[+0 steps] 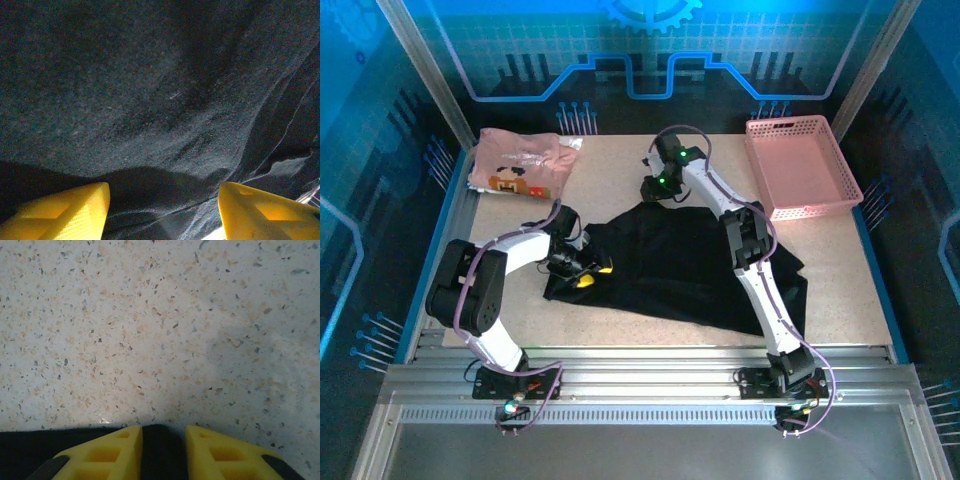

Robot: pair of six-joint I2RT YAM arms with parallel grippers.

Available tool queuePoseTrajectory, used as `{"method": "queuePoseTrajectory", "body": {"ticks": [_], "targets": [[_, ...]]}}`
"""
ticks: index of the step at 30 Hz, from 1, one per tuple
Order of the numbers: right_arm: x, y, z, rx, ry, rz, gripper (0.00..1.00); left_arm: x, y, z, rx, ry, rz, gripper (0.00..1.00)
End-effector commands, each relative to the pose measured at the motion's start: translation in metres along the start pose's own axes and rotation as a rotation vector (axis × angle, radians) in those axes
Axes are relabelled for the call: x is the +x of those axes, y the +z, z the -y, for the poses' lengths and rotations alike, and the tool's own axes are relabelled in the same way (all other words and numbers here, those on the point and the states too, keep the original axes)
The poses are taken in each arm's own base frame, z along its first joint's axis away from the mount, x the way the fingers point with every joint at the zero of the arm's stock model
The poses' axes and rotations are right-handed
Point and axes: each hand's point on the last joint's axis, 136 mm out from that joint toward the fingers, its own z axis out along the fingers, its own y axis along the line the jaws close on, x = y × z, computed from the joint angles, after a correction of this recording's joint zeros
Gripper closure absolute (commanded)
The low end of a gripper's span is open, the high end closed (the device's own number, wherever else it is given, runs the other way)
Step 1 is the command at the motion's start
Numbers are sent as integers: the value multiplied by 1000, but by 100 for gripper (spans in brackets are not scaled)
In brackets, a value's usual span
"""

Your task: Fold and stack the t-shirts

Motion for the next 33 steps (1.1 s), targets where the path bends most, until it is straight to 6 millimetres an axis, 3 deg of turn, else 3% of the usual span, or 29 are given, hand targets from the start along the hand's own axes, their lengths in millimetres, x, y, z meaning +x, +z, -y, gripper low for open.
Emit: {"method": "queuePoseTrajectory", "body": {"ticks": [1, 8, 17, 20, 33], "targets": [[17, 18, -4, -21, 22, -59, 78, 11, 14, -17, -44, -36, -36, 39], [5, 19, 3, 18, 92, -8, 100, 15, 20, -25, -60, -44, -55, 39], [-74, -38, 30, 97, 379, 342, 100, 35, 21, -50, -143, -90, -98, 39], [-92, -51, 41, 125, 442, 427, 100, 45, 20, -59, -177, -112, -121, 39], [-137, -64, 88, 73, 656, 676, 100, 78, 13, -83, -251, -157, -199, 39]]}}
